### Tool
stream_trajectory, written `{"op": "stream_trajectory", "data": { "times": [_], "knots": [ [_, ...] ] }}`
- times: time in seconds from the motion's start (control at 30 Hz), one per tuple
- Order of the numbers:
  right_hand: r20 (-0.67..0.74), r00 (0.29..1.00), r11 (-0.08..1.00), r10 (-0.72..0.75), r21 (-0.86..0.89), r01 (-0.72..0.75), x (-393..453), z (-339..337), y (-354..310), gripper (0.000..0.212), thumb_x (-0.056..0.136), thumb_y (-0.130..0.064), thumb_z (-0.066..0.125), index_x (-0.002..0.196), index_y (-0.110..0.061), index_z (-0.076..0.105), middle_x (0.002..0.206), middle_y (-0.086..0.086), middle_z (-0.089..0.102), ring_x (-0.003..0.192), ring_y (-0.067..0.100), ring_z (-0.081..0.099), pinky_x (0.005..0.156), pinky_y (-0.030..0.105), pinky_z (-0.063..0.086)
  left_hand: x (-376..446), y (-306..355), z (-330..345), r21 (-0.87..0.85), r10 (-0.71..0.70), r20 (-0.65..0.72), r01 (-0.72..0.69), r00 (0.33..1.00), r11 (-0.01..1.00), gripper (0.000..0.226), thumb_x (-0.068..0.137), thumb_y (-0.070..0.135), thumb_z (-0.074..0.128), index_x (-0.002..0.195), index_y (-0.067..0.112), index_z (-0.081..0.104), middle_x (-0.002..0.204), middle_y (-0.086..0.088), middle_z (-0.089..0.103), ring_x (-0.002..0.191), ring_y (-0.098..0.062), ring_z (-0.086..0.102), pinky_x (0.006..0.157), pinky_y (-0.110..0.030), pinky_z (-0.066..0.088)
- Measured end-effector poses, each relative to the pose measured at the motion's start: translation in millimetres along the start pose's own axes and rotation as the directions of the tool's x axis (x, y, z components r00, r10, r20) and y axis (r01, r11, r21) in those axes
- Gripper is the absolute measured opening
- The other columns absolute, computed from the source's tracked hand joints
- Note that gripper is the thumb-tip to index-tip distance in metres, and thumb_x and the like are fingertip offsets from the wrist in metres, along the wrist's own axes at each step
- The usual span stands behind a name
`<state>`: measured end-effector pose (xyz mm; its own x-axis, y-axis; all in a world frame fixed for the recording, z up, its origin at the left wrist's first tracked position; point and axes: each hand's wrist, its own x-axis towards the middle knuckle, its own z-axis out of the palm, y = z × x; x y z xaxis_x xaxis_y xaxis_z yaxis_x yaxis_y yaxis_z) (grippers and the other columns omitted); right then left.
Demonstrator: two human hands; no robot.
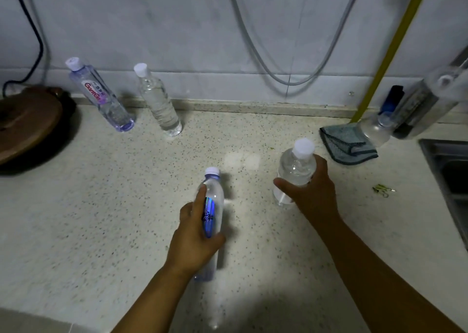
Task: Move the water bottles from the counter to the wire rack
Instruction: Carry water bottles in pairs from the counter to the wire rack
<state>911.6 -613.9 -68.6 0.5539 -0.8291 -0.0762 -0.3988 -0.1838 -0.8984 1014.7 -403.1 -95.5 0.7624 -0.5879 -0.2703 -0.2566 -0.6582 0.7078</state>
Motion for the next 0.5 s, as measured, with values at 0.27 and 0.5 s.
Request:
{"op": "stream_trajectory", "data": {
  "times": [0.27,0.5],
  "knots": [
    [-0.016,1.0,0.999,-0.014,-0.037,0.013,-15.0,-9.2,5.9,0.072,0.064,-0.029,0.081,0.123,-0.015,0.043,0.116,0.0,0.058,0.096,0.013,0.055,0.079,0.02,0.046,-20.9,20.3,-7.6,-0.113,0.119,-0.014,-0.12,0.993,0.986,0.103,0.067,0.021,0.076,0.14,0.051,0.01,0.127,0.018,0.042,0.102,0.004,0.05,0.077,-0.007,0.039],
    [-0.098,0.992,0.995,0.073,-0.055,-0.079,-84.2,-40.8,12.2,0.067,0.064,-0.026,0.081,0.119,-0.02,0.044,0.096,-0.009,0.053,0.074,0.002,0.053,0.048,0.004,0.043,-38.5,48.4,4.4,-0.14,0.172,0.076,-0.16,0.982,0.977,0.109,0.069,0.02,0.078,0.141,0.043,-0.001,0.145,0.002,0.041,0.12,-0.02,0.053,0.091,-0.024,0.043]
  ]
}}
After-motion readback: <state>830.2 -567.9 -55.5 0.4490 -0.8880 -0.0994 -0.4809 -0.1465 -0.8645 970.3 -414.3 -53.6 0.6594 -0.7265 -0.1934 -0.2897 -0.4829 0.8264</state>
